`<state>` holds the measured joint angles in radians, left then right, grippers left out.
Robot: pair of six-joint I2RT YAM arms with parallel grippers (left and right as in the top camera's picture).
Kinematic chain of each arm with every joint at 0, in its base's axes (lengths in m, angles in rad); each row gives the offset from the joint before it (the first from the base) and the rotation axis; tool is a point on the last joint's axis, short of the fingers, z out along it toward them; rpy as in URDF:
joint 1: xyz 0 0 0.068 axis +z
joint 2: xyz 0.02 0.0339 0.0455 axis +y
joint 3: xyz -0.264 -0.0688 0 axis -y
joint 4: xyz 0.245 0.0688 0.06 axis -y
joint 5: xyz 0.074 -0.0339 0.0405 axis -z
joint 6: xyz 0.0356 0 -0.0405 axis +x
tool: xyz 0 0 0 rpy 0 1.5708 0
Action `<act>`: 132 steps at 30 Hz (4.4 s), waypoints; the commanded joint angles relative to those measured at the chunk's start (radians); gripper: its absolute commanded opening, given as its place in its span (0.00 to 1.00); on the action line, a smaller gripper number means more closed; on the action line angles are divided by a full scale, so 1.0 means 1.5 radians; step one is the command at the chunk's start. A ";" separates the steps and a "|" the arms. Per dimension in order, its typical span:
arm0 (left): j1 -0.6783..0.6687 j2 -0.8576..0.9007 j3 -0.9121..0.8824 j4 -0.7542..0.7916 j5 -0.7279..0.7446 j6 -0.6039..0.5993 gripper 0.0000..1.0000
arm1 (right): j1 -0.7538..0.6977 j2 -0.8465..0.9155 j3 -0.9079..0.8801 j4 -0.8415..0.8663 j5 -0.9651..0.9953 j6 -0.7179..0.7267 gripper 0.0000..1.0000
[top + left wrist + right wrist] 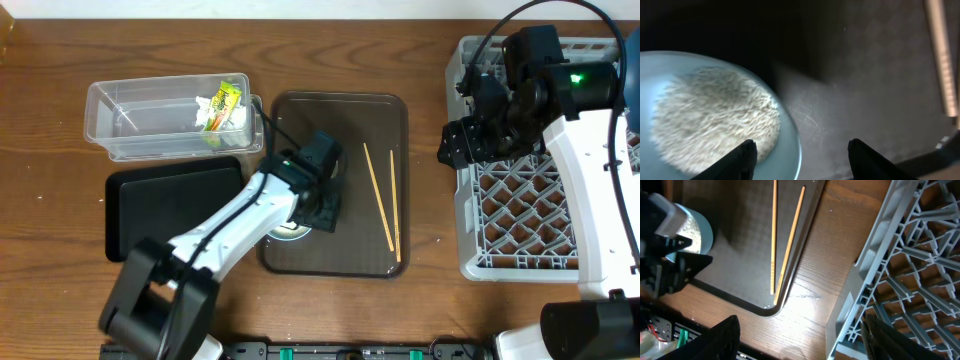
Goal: Sort waste into correct bins and load items into the dishwasher rack
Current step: 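Grasp the light-blue rice bowl with the left gripper and lift it, then tip the rice bowl over the black tray to dump the rice, then set the empty bowl down on the brown tray with the left gripper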
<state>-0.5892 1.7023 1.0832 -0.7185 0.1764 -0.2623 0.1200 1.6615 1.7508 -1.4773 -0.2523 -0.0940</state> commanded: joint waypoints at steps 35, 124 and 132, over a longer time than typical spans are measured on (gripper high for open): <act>0.280 -0.232 0.015 -0.100 0.068 0.050 0.06 | 0.011 0.002 0.001 -0.018 0.029 0.005 0.71; 0.588 -0.101 -0.012 -0.210 0.661 0.240 0.06 | 0.011 0.002 0.001 -0.025 0.036 0.000 0.72; 0.340 -0.109 -0.012 -0.105 0.436 0.120 0.06 | 0.011 0.002 0.001 -0.024 0.036 0.000 0.71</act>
<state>0.0166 1.5364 1.0630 -0.8989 1.0351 0.0063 0.1200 1.6615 1.7508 -1.5131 -0.2043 -0.0944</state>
